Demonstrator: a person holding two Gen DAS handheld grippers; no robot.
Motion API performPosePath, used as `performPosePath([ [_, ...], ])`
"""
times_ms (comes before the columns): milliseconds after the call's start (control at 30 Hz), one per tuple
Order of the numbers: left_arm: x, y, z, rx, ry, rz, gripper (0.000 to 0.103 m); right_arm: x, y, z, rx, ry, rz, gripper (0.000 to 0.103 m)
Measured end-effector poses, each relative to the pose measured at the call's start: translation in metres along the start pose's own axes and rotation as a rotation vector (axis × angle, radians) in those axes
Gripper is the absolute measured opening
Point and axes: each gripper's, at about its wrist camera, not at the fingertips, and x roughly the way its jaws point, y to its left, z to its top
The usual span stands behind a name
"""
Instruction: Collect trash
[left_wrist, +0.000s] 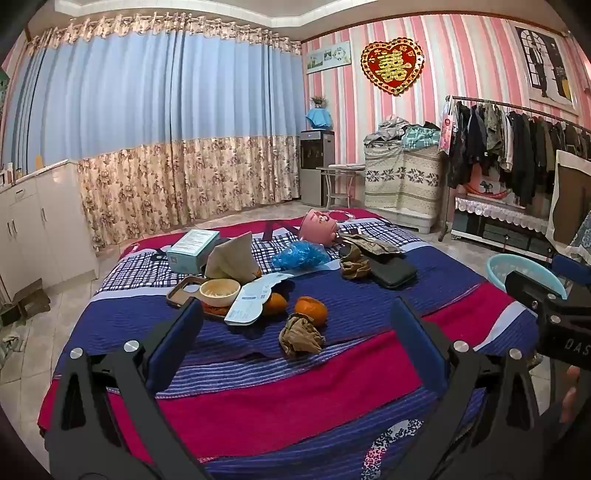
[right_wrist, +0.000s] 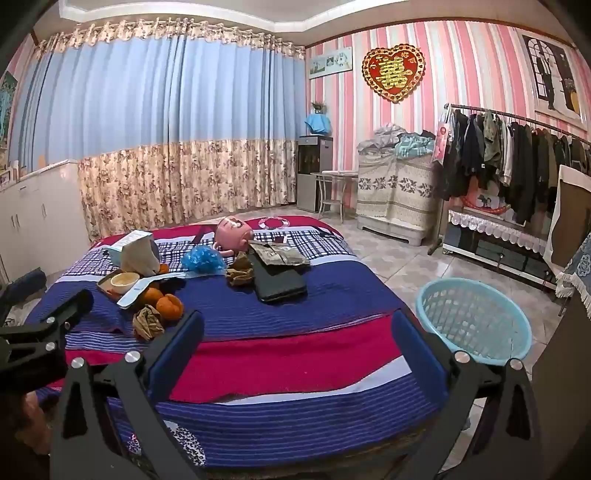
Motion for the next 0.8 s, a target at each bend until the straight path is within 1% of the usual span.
performPosePath([
  [33, 0.000, -0.001, 0.000, 0.003, -0.002, 0.003, 0.098, 0.000, 0.000, 0.000, -0.001, 0.002, -0.002, 0.099],
  [67, 0.000, 0.001, 0.000, -0.019, -0.005, -0.010, 0.098, 0.000, 0.001, 0.000, -0.002, 0.002, -0.001, 0.099],
  [100, 0.000, 0.001, 0.000, -0.021, -0.006, -0.010, 0.098, 0.000, 0.001, 0.000, -0.003, 0.002, -0.002, 0.099],
  [333, 0.001, 0.002, 0.002, -0.018, -0.011, -0.006, 0.098, -0.001, -0.005, 0.000, 0.006, -0.005, -0.015, 0.099],
  [367, 0.001, 0.002, 0.002, -0.018, -0.013, -0.006, 0.098, -0.003, 0.001, 0.000, 0.002, -0.008, -0.015, 0.099],
  [567, -0.004, 0.003, 0.002, -0.012, -0.016, -0.004, 0.098, -0.003, -0.001, 0.004, 0.000, -0.006, -0.022, 0.099],
  [633, -0.011, 0.004, 0.008, -0.014, -0.013, -0.006, 0.098, -0.003, -0.002, 0.002, 0.004, -0.009, -0.020, 0.099],
  [800, -0.012, 0.005, 0.008, -0.012, -0.014, -0.006, 0.098, -0.002, -0.001, 0.001, 0.007, -0.006, -0.022, 0.099],
])
